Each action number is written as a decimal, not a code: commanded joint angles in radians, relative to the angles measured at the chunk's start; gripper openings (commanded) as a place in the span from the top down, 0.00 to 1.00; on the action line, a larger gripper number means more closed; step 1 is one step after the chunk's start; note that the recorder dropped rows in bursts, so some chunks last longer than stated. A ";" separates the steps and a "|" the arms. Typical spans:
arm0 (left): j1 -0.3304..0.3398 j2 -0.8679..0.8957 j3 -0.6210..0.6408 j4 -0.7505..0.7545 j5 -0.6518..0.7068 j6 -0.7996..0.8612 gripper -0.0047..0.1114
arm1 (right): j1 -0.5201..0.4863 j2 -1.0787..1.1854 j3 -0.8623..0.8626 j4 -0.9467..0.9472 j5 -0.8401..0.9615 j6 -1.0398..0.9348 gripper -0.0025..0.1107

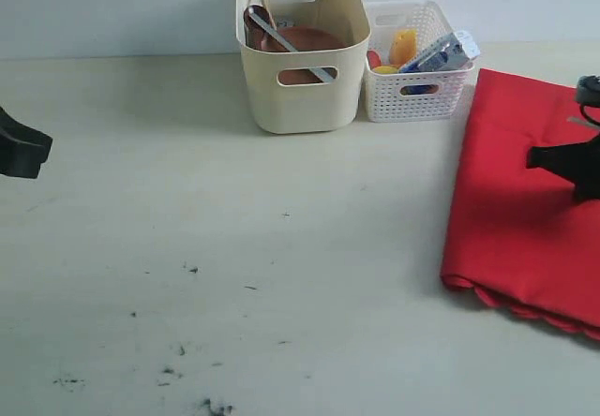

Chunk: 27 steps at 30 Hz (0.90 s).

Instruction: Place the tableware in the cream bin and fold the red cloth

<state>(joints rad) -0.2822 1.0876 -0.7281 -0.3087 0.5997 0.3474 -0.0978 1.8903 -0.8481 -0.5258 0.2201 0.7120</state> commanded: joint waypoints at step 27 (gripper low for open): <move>0.003 -0.006 0.004 0.026 0.047 -0.010 0.94 | -0.108 0.138 -0.160 -0.035 -0.002 -0.016 0.98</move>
<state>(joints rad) -0.2822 1.0876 -0.7281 -0.2873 0.6345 0.3459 -0.2055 1.9646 -0.9534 -0.5654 0.2186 0.7398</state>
